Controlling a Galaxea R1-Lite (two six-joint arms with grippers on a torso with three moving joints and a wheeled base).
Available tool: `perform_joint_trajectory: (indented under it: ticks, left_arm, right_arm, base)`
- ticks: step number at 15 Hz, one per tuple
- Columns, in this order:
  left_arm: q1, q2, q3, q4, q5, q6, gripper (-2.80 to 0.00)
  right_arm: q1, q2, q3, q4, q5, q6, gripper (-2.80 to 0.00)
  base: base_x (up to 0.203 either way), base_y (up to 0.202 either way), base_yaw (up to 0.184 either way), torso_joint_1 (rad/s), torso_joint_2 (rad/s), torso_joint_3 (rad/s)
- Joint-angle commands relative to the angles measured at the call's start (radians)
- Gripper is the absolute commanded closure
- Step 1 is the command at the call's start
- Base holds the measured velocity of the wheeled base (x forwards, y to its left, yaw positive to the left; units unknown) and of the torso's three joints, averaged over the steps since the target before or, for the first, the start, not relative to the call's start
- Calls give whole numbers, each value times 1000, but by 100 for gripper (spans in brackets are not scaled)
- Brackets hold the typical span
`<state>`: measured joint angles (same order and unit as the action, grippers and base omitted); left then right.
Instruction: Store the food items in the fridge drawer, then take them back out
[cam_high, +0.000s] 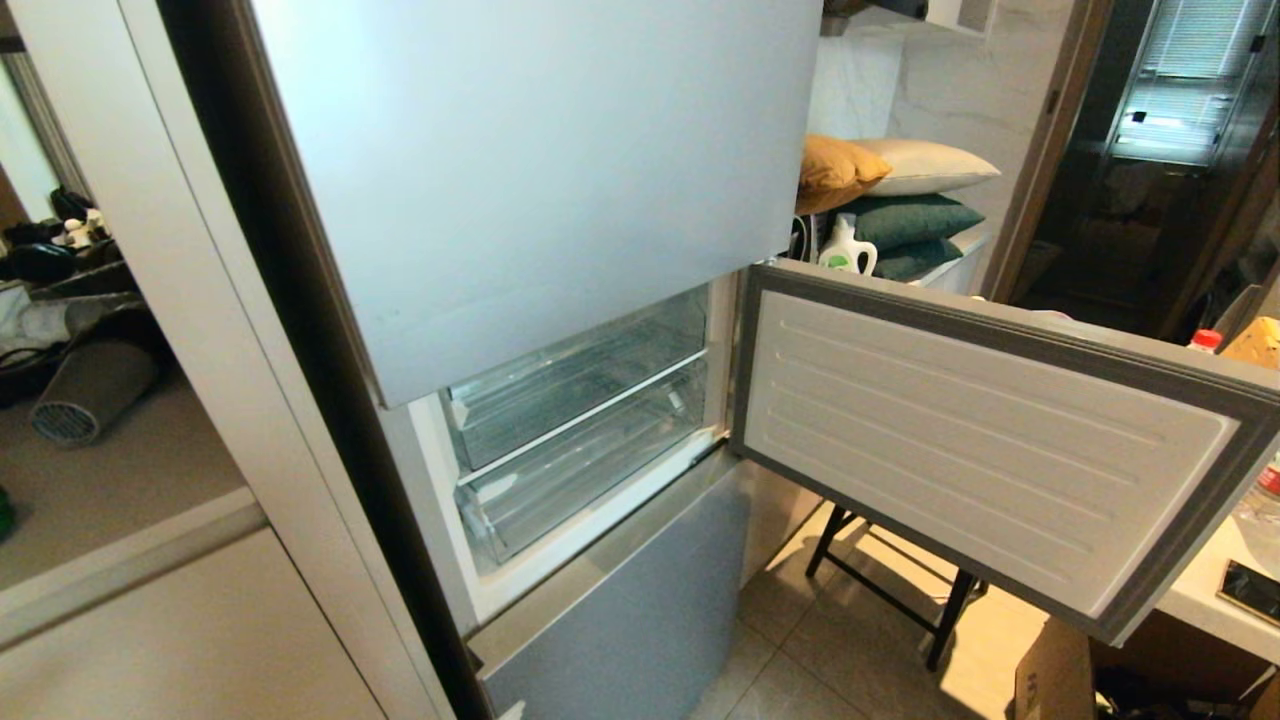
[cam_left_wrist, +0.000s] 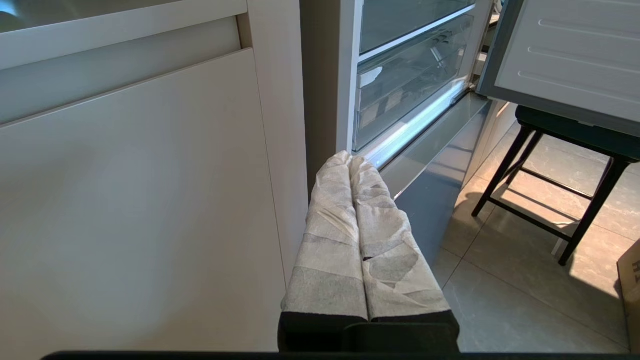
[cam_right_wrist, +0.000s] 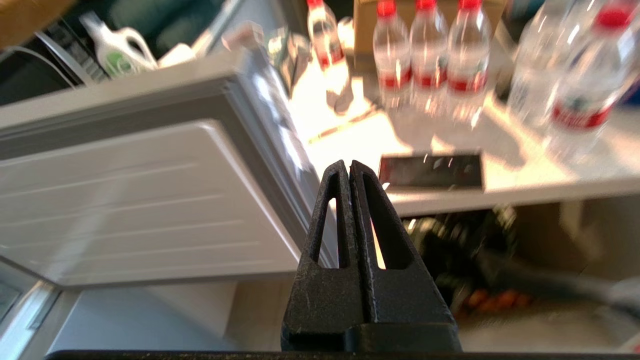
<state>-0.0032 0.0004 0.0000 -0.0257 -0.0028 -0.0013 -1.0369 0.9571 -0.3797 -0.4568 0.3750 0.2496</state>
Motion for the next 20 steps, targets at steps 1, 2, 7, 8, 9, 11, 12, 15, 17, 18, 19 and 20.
perform_joint_trajectory:
  ticks: [1, 2, 7, 8, 9, 11, 12, 15, 17, 18, 19, 20]
  left_arm:
    - [0, -2, 10, 0, 0, 0, 0]
    - [0, -2, 10, 0, 0, 0, 0]
    - [0, -2, 11, 0, 0, 0, 0]
    - [0, -2, 11, 0, 0, 0, 0]
    - [0, -2, 10, 0, 0, 0, 0]
    - [0, -2, 11, 0, 0, 0, 0]
    - [0, -2, 11, 0, 0, 0, 0]
    - [0, -2, 11, 0, 0, 0, 0]
    - [0, -2, 11, 0, 0, 0, 0]
    - [0, -2, 11, 0, 0, 0, 0]
    - [0, -2, 11, 0, 0, 0, 0]
    - [0, -2, 11, 0, 0, 0, 0]
  right_arm:
    - [-52, 179, 9, -59, 39, 1, 0]
    - [-57, 244, 12, -114, 49, 1, 0]
    - [-32, 464, -42, -267, 89, -1, 0]
    - [-28, 506, -77, -269, 91, -2, 0]
    - [-23, 553, -123, -270, 92, -2, 0]
    - [-8, 639, -214, -271, 93, -2, 0]
    - [7, 682, -251, -272, 94, -2, 0]
    - [75, 767, -319, -273, 162, -3, 0]
    - [110, 799, -346, -273, 173, -3, 0]
    - [122, 822, -368, -273, 173, -3, 0]
    - [131, 847, -393, -273, 173, -3, 0]
    - [134, 865, -413, -273, 171, -3, 0]
  base:
    - [0, 0, 0, 0, 0, 0]
    - [0, 0, 0, 0, 0, 0]
    - [0, 0, 0, 0, 0, 0]
    - [0, 0, 0, 0, 0, 0]
    - [0, 0, 0, 0, 0, 0]
    - [0, 0, 0, 0, 0, 0]
    - [0, 0, 0, 0, 0, 0]
    - [0, 0, 0, 0, 0, 0]
    - [0, 0, 0, 0, 0, 0]
    - [0, 0, 0, 0, 0, 0]
    - [0, 0, 0, 0, 0, 0]
    - [0, 0, 0, 0, 0, 0]
